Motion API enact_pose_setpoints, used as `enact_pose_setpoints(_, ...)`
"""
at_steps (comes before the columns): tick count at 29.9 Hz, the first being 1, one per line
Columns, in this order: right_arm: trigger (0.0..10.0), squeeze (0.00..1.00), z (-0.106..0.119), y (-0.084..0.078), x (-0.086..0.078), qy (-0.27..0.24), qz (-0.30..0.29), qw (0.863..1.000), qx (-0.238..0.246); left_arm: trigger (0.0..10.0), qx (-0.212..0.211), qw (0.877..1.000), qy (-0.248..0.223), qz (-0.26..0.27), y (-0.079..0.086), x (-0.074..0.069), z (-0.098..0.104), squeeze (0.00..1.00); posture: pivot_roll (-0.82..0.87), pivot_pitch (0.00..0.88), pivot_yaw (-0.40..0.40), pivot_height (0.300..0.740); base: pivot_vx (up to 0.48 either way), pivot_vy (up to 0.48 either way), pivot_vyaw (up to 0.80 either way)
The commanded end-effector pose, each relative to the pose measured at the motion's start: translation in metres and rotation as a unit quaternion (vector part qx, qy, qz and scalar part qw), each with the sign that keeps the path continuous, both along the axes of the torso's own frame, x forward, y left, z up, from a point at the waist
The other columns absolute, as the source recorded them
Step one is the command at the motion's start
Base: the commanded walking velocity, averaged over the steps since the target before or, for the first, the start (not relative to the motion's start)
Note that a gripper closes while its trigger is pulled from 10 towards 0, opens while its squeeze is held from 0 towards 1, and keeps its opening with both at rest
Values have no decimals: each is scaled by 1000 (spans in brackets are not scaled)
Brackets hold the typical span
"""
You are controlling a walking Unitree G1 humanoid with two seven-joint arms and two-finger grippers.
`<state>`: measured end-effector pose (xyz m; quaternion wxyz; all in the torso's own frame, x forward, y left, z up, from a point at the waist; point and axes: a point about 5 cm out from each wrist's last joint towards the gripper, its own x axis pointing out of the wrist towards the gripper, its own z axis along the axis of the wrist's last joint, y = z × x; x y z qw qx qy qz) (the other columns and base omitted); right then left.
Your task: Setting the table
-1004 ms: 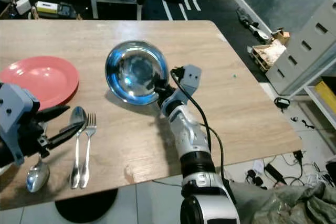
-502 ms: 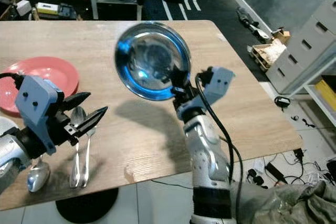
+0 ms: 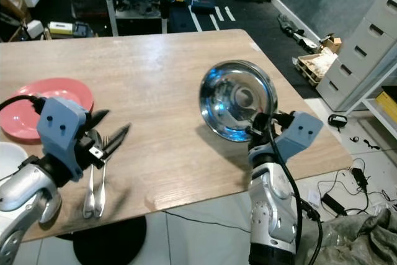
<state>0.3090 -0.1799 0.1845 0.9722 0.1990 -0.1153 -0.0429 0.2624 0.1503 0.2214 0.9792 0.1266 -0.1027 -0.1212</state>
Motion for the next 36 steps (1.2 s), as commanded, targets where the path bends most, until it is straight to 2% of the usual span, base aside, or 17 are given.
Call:
enact_pose_setpoints(1,10000,0,-2,5,-2,0,15,1000,4,10000,1,997,-7,77,15,1,-10,0,69,50,45,740,0,0,0)
enact_pose_setpoints(2,10000,0,-2,5,-2,0,15,1000,4,10000,1,997,-7,77,15,1,-10,0,69,50,45,740,0,0,0)
enact_pose_setpoints(3,10000,0,-4,9,-1,2,25,1000,8,10000,-3,991,-8,131,24,1,-16,0,69,46,39,740,0,0,0)
enact_pose_setpoints(4,10000,0,-4,11,0,2,30,1000,6,10000,-10,990,-5,142,26,1,-18,0,70,45,36,740,0,0,0)
enact_pose_setpoints(7,10000,0,-5,18,2,4,51,999,-2,10000,-26,988,4,155,28,1,-23,0,72,43,31,740,0,0,0)
enact_pose_setpoints(12,10000,0,-8,21,4,8,62,998,-4,10000,-25,985,1,173,28,3,-28,0,72,40,26,740,0,0,0)
enact_pose_setpoints(18,10000,0,-12,20,4,15,64,998,-10,10000,-33,983,-4,183,24,7,-33,0,67,35,27,740,0,0,0)
enact_pose_setpoints(36,10000,0,-13,17,6,14,56,998,-2,10000,-32,985,-8,170,21,13,-35,0,56,32,40,740,0,0,-800)
